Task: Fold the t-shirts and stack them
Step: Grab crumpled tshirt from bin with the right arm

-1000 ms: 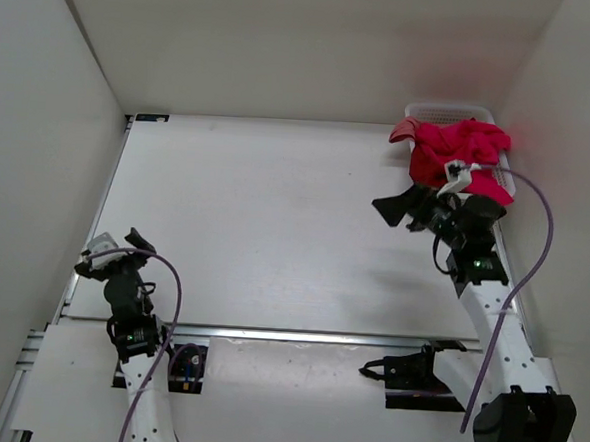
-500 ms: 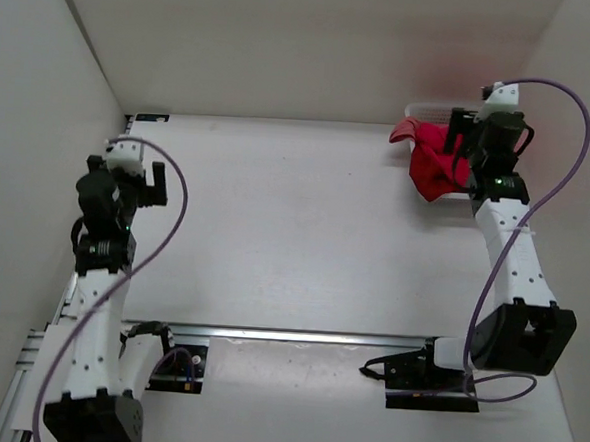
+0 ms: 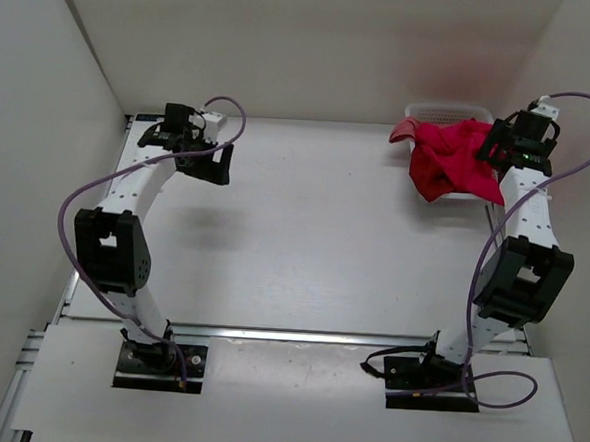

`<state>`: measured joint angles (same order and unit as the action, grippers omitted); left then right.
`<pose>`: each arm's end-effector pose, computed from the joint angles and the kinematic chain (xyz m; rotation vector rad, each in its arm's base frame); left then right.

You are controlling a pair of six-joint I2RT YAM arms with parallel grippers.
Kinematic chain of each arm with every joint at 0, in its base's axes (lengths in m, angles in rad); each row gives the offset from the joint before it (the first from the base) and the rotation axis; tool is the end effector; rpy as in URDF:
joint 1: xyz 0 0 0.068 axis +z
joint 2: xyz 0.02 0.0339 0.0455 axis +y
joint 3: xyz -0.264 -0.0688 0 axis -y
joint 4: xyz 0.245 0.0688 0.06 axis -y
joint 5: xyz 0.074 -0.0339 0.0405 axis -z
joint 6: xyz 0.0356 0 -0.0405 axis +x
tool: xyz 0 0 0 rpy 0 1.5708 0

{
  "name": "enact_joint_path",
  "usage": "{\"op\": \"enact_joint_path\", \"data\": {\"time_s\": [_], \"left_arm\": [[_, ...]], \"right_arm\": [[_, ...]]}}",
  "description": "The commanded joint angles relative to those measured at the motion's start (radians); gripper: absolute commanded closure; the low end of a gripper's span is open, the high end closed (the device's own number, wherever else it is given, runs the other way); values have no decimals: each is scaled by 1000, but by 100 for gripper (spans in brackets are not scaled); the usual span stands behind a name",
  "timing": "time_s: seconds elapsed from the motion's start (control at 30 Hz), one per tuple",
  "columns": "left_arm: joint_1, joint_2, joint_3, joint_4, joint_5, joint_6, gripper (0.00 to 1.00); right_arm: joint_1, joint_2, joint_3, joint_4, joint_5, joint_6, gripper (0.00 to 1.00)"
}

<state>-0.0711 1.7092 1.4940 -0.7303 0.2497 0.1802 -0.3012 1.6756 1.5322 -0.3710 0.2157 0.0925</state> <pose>0.3705 -0.0352 0.2933 0.4126 2.4599 -0.2684 0.3734 -0.1240 0.3469 0.5375 2.0209 -0.3516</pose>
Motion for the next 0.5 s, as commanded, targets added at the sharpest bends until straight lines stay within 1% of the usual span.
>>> {"op": "enact_joint_path", "data": {"time_s": [0.0,0.07,0.13,0.27,0.33,0.4,0.47], "left_arm": [[-64,10,71,-51,-28,33,1],[-104,38,97,-52,-64,33,1],[-107,72,120,-67,-52,41,2],[-87,109,129,-69,6,13,1],[-73,107,109,-64,39,5,2],[-64,102,106,-66,42,4,2],[-58,93,86,-63,17,11,1]], "right_arm": [[8,10,8,-39,-2,36,20],[7,44,15,-37,-28,52,20],[1,88,60,-39,-62,75,23],[36,185,167,-28,-76,59,25],[47,214,187,-31,-90,76,25],[45,234,197,-17,-108,87,25],[45,251,203,-12,-128,90,26]]}}
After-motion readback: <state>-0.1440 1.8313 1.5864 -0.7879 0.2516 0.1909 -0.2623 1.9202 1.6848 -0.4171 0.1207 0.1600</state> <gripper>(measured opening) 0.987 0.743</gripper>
